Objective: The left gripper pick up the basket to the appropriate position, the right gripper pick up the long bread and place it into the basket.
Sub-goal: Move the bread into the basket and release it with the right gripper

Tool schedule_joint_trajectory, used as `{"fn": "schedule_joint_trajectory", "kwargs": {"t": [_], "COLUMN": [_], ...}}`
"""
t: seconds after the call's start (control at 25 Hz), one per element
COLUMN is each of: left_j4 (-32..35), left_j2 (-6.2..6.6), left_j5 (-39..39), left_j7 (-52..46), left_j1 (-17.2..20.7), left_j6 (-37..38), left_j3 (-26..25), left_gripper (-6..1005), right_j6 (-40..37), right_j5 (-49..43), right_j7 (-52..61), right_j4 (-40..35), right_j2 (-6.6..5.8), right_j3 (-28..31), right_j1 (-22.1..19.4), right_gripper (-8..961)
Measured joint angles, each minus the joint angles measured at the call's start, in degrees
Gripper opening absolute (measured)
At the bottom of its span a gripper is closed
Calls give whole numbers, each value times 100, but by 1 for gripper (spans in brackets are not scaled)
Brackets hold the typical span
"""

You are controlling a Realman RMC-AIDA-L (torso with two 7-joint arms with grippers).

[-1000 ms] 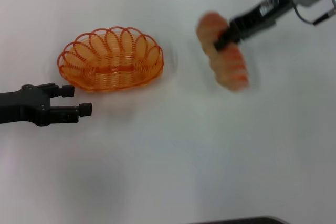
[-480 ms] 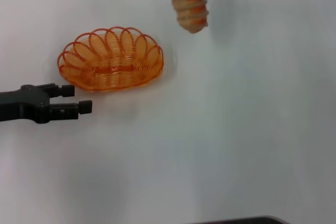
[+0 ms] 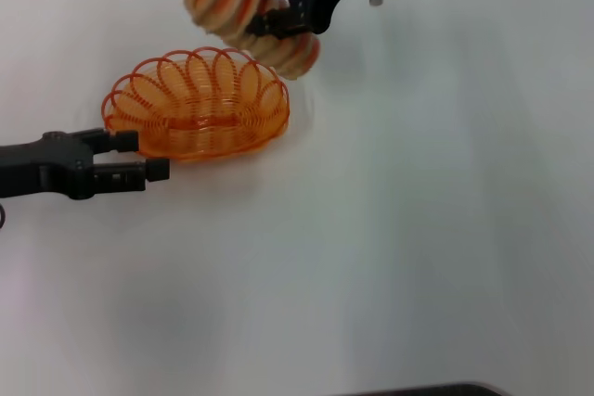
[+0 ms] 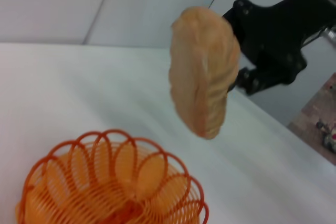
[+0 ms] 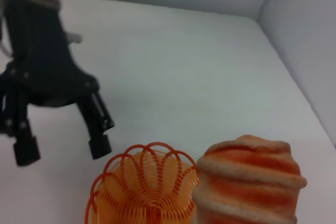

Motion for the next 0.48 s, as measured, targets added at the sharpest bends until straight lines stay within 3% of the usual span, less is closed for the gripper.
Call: {"fn": "schedule_joint_trajectory", "kwargs": {"t": [0.48], "left_j4": [-108], "left_j2": [23], "left_j5": [-369], "left_j7": [157], "left_j1": [-81], "left_j6": [-27], "left_j3": [1], "left_gripper": [904], "right_j6": [490], "right_j5": [-251], "right_j7": [-722], "right_j4": [191], "right_j2": [83], "right_j3": [-1029], "right_j1": [417], "right_gripper": [422]}}
